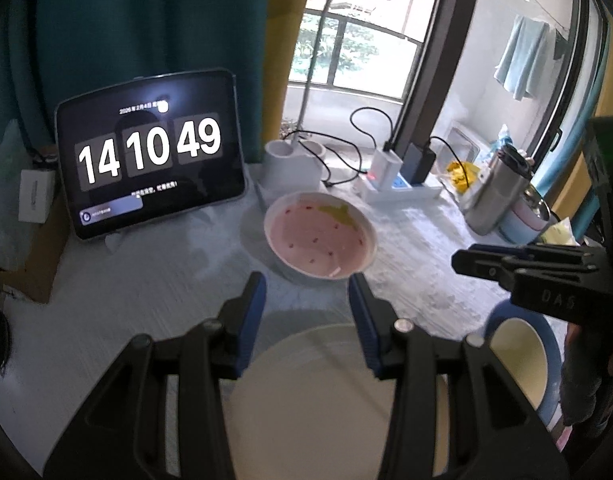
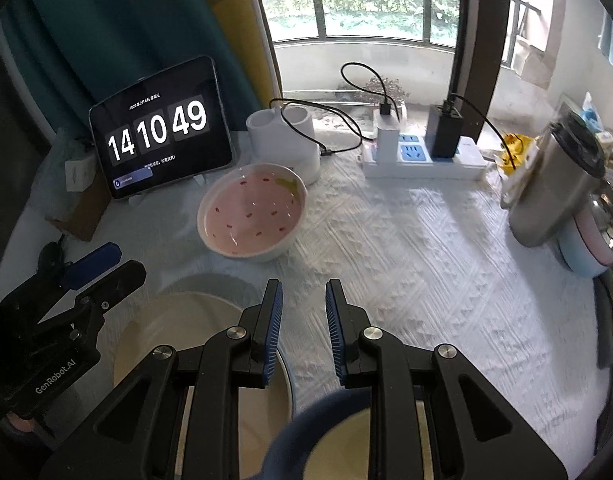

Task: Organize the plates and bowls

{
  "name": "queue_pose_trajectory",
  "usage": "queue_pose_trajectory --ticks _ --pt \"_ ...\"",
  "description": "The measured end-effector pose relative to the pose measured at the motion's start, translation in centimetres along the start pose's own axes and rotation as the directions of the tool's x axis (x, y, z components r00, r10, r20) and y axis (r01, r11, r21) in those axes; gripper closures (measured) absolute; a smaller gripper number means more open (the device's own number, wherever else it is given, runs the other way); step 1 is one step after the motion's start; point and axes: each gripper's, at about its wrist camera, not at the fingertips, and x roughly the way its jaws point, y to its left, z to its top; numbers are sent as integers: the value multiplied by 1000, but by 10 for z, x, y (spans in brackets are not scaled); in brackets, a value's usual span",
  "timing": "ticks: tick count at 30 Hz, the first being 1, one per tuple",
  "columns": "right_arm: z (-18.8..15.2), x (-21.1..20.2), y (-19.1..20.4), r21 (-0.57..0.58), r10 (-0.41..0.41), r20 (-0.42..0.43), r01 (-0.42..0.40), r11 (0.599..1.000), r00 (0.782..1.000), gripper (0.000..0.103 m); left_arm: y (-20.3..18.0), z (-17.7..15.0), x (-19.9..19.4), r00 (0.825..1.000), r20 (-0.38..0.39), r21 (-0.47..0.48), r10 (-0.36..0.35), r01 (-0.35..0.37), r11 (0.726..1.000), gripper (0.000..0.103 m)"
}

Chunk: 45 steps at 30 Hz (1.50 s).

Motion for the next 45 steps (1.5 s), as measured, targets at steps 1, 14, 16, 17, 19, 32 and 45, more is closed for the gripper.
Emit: queue_pose_trajectory --ticks 1,14,16,17,19,32,45 --pt "3 4 1 5 3 -3 -3 1000 1000 79 2 2 2 1000 0 2 -2 2 1000 58" --pt "36 54 -15 166 42 -70 -30 986 997 79 33 29 53 998 -57 -32 3 -5 999 59" --pt "41 60 -13 176 47 -78 -33 984 996 79 37 31 61 997 -72 -46 -5 2 999 59" --pt "43 62 -11 175 49 -80 -35 984 996 79 38 31 63 997 -75 -49 -8 4 999 59" --pt "46 67 -7 175 53 -83 -38 984 995 79 39 32 71 995 -94 -58 -17 11 998 58" --pt "48 113 0 222 51 -158 -15 975 986 67 42 25 114 976 -213 -130 -49 21 991 59" --pt "44 141 -4 264 93 -237 -28 964 967 67 47 20 134 960 -267 -175 -89 42 984 58"
